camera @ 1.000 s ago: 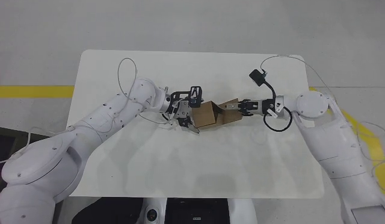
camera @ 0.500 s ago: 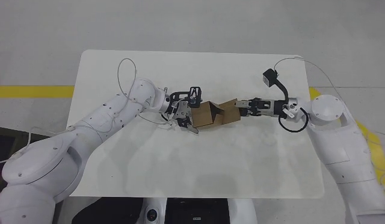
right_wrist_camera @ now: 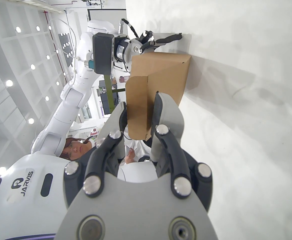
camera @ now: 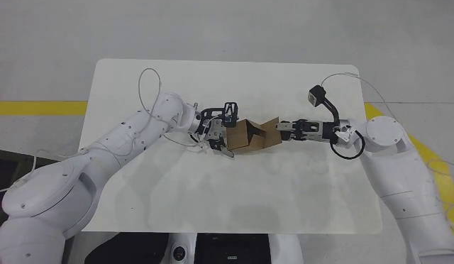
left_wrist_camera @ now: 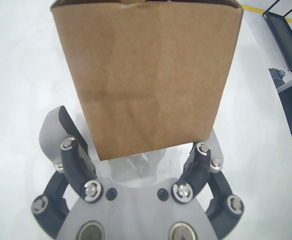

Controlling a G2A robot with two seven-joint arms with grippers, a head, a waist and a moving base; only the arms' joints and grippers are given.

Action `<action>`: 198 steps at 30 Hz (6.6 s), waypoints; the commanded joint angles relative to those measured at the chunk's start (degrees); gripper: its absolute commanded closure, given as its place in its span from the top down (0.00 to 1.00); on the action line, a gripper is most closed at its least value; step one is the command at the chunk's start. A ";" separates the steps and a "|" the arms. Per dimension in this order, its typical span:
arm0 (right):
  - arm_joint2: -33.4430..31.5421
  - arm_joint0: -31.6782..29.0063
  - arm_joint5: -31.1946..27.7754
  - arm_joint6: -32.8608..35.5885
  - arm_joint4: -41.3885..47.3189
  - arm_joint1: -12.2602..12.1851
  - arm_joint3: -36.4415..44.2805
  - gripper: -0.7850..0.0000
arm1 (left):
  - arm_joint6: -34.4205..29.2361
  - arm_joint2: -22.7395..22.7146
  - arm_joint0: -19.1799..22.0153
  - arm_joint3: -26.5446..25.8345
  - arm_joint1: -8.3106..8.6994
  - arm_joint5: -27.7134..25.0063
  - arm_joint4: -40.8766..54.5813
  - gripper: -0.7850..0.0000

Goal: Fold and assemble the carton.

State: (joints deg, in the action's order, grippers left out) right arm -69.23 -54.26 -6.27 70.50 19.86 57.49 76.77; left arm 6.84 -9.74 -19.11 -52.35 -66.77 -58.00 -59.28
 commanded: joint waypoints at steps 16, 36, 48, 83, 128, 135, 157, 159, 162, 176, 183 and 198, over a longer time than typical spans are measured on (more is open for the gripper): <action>4.94 2.91 2.55 -1.96 -10.25 0.28 5.42 0.21 | -1.27 0.00 1.04 -1.41 0.11 0.00 0.40 1.00; 9.10 3.53 -0.78 -1.58 -0.22 2.00 -2.78 0.16 | -0.93 0.00 0.84 -1.42 0.58 0.00 0.33 1.00; 11.38 4.82 -0.27 -1.72 -3.21 2.52 -6.30 0.20 | -1.43 0.00 0.60 -1.45 0.54 0.00 0.40 1.00; 10.60 4.77 -0.44 -1.19 -4.91 2.32 -4.40 0.35 | -3.46 0.00 0.09 -1.85 0.46 0.00 1.15 1.00; 12.50 5.93 -1.27 -0.88 -3.14 3.46 -8.54 0.31 | -5.30 0.00 -0.11 -2.31 0.57 0.00 2.11 1.00; 12.43 5.86 -1.06 -1.41 -3.90 3.44 -8.35 0.30 | -5.58 0.00 -0.17 -2.42 0.60 0.00 2.27 1.00; 12.09 5.51 -0.80 -3.47 -4.34 3.60 -7.21 0.16 | -5.81 0.00 -0.24 -2.62 0.82 0.00 2.57 1.00; 12.15 5.43 -0.93 -3.16 -3.55 3.69 -7.27 0.13 | -5.93 0.00 -0.24 -2.67 0.84 0.00 2.68 1.00; 12.29 5.49 -1.10 -2.92 -2.61 3.84 -7.69 0.10 | -5.99 0.00 -0.22 -2.68 0.88 0.00 2.83 1.00; 11.75 5.68 -1.72 -2.91 -1.89 3.94 -8.31 0.13 | -6.81 0.00 -0.31 -3.10 1.04 0.00 2.93 1.00; 11.80 5.69 -1.83 -2.80 -1.63 4.05 -8.47 0.05 | -7.18 0.00 -0.33 -3.25 1.11 0.00 2.94 1.00; 10.47 5.29 -1.57 -2.69 -2.90 3.63 -7.17 0.08 | -7.77 0.00 -0.49 -3.38 1.13 0.00 3.42 1.00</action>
State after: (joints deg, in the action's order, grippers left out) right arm -58.74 -48.89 -7.94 67.79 16.99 61.13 69.37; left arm -0.85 -9.74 -19.59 -55.69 -65.65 -58.00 -55.85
